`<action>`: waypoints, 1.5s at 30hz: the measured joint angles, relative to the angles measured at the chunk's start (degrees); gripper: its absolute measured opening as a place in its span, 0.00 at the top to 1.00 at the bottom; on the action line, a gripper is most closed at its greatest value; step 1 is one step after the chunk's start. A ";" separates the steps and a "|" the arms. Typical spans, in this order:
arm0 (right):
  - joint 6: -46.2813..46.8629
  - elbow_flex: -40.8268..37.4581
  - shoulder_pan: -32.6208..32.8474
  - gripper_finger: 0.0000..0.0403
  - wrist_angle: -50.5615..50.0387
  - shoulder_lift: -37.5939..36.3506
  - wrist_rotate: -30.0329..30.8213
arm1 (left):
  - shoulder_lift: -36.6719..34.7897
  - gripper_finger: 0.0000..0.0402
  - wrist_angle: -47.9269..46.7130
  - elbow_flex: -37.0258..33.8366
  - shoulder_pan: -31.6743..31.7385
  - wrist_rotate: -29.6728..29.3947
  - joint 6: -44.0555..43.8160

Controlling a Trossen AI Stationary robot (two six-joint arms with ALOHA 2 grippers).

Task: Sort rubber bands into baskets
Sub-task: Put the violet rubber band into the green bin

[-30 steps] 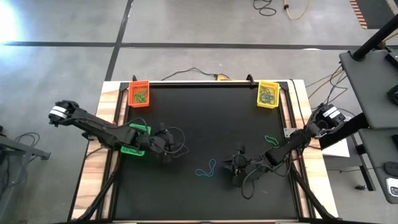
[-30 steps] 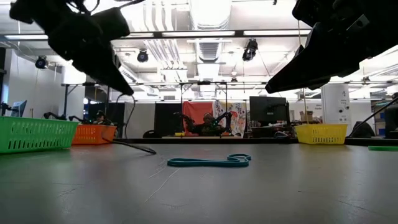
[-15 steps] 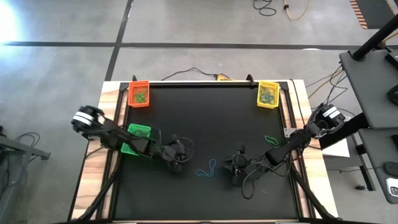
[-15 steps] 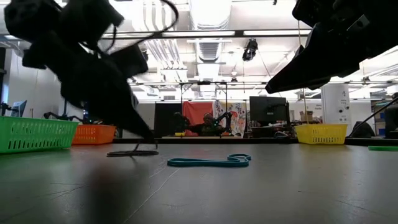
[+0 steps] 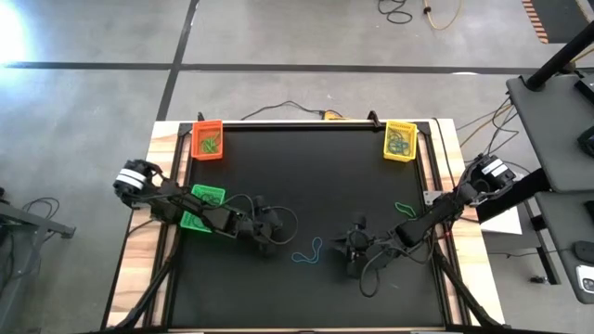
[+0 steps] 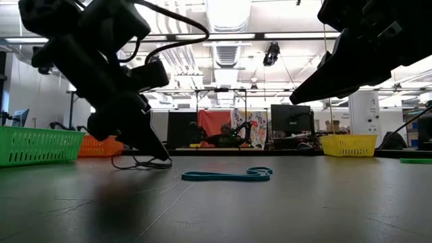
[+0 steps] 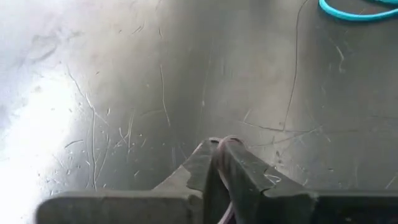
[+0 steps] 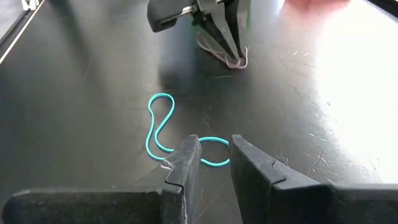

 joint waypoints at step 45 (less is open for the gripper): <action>1.28 0.04 0.02 0.80 -0.57 0.00 -0.02 | -0.78 1.00 16.89 -11.44 -0.61 -2.56 -9.77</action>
